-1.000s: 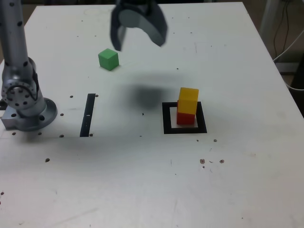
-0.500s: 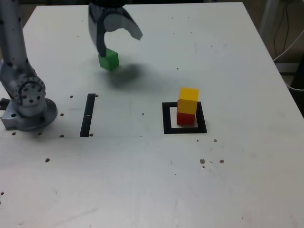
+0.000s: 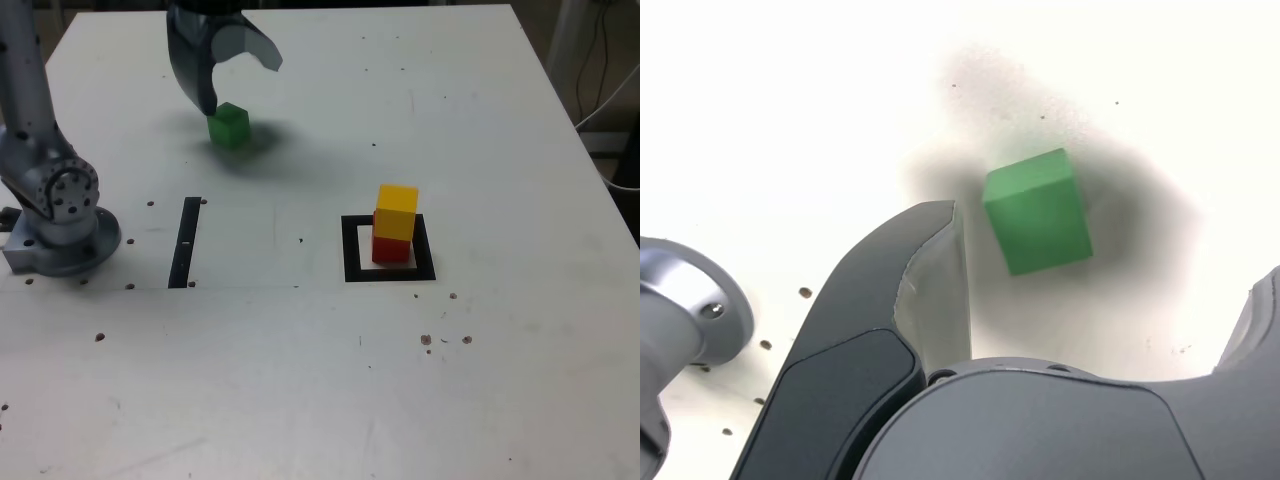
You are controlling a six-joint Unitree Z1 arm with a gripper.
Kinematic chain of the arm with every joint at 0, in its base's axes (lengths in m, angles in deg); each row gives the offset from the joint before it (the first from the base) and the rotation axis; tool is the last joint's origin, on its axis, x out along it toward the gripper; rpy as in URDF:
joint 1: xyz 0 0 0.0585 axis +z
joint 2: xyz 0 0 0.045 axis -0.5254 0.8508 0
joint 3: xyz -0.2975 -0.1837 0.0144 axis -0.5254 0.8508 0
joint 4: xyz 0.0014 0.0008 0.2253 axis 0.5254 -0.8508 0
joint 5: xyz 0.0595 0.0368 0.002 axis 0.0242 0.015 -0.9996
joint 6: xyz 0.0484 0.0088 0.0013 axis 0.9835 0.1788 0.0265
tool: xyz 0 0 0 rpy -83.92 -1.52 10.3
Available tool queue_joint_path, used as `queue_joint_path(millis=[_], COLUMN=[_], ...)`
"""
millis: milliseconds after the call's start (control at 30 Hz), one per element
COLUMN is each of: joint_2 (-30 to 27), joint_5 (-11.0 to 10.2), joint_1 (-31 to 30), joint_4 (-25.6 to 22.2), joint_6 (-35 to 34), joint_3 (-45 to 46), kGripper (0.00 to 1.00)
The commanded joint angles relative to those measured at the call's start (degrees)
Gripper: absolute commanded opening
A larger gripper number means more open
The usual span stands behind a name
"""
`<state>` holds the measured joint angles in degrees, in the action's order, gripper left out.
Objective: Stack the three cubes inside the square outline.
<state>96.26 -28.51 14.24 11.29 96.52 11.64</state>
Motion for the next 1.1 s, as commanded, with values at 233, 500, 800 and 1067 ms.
queue_joint_path(millis=[233,500,800,1067], joint_2=[5.4,8.5,8.9,9.8], joint_5=[0.2,0.5,1.6,1.3], joint_1=[3.8,4.7,3.1,2.7], joint_4=[4.6,5.0,4.6,4.6], joint_6=[-0.3,-0.3,-0.3,-0.3], joint_3=[2.8,2.3,2.3,1.6], kGripper=[0.97,0.90,0.86,0.73])
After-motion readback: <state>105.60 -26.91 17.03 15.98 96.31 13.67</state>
